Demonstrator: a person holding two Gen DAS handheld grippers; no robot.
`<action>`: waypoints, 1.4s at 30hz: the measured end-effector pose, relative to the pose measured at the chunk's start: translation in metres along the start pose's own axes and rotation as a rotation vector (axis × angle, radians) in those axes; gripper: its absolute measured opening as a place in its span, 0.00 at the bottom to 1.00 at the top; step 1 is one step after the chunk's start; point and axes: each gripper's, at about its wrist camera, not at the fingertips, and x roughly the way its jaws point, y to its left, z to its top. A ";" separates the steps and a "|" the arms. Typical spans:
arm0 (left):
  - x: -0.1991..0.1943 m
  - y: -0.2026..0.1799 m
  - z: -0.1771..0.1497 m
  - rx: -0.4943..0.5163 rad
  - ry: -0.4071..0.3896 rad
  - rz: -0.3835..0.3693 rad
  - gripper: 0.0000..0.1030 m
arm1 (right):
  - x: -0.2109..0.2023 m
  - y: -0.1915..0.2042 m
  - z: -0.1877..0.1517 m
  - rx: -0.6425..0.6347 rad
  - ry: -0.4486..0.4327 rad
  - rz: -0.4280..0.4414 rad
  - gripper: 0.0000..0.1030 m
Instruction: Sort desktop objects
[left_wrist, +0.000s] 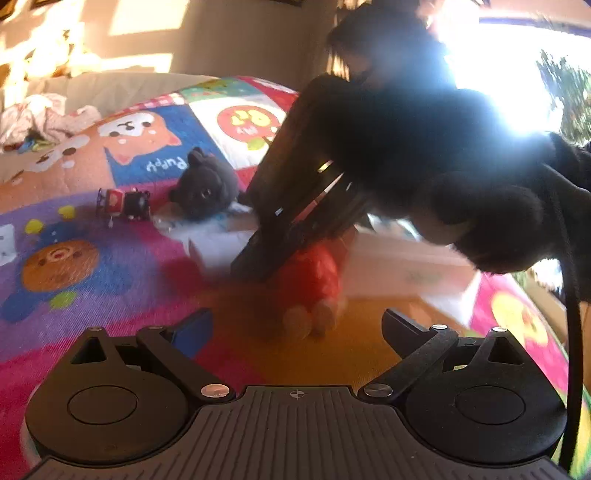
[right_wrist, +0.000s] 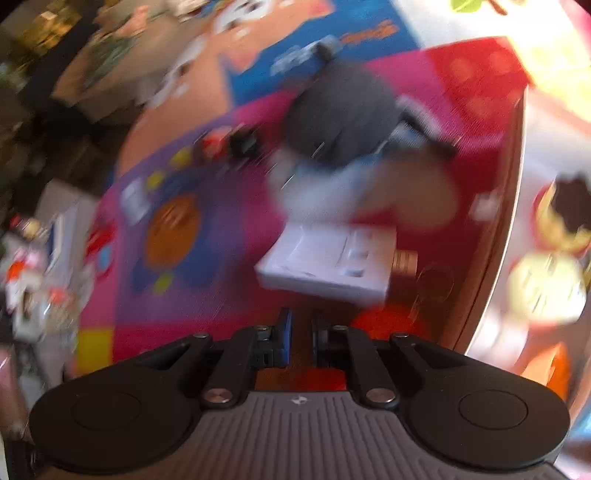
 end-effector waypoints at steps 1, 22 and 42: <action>-0.007 -0.002 -0.002 0.016 0.003 0.006 0.98 | -0.009 0.005 -0.012 -0.036 -0.029 -0.002 0.10; -0.013 0.026 0.035 0.060 0.008 0.323 0.99 | -0.021 0.000 -0.148 -0.096 -0.499 -0.160 0.42; 0.117 0.017 0.066 0.287 0.184 0.171 0.93 | -0.071 -0.088 -0.263 0.213 -0.708 -0.249 0.81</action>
